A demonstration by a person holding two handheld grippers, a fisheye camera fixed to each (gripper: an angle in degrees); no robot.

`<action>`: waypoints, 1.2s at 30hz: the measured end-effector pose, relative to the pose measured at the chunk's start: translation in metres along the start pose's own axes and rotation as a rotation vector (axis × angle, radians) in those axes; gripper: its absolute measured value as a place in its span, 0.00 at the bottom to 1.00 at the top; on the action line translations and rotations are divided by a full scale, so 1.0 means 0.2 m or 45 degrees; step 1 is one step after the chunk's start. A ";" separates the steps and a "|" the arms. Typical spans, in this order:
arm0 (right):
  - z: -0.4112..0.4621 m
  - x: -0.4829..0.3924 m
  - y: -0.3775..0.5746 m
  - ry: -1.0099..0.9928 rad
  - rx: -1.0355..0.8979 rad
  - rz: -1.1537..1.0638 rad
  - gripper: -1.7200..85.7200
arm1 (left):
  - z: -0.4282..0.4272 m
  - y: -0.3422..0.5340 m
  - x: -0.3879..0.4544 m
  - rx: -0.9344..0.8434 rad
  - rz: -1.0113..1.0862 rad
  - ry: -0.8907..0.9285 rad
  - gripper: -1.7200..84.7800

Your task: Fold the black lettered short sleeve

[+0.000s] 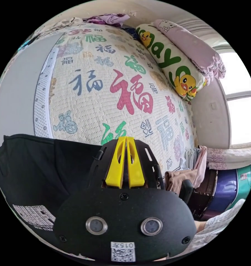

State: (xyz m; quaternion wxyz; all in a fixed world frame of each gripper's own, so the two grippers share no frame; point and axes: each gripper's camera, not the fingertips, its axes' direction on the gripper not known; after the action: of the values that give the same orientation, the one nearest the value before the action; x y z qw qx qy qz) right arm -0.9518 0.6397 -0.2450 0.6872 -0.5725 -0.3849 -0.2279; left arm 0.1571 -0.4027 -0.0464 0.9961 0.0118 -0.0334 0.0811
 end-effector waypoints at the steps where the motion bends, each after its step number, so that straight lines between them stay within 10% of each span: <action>1: 0.01 0.01 0.00 0.000 0.000 0.011 0.03 | 0.03 -0.01 0.03 -0.059 0.022 0.026 0.04; 9: 0.07 0.06 -0.11 0.038 -0.050 0.023 0.03 | 0.33 -0.04 0.22 -0.209 0.074 -0.283 0.06; 20: -0.12 0.10 -0.31 0.076 -0.003 -0.022 0.02 | -0.02 0.15 -0.05 0.105 -0.100 0.074 0.01; 28: -0.47 -0.20 -0.46 0.002 0.045 -0.381 0.02 | -0.84 0.82 -0.52 0.576 -0.158 0.116 0.01; 36: -0.29 -0.57 -0.52 -0.123 -0.287 -0.649 0.03 | -1.02 1.64 -1.09 0.555 -0.554 -0.083 0.01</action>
State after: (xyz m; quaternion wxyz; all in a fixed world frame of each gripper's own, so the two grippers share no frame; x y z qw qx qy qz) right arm -1.0842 0.5450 -0.2743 0.5206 -0.5400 -0.5210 -0.4072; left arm -0.0982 -0.1092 -0.2591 0.9625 0.2345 -0.0439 -0.1292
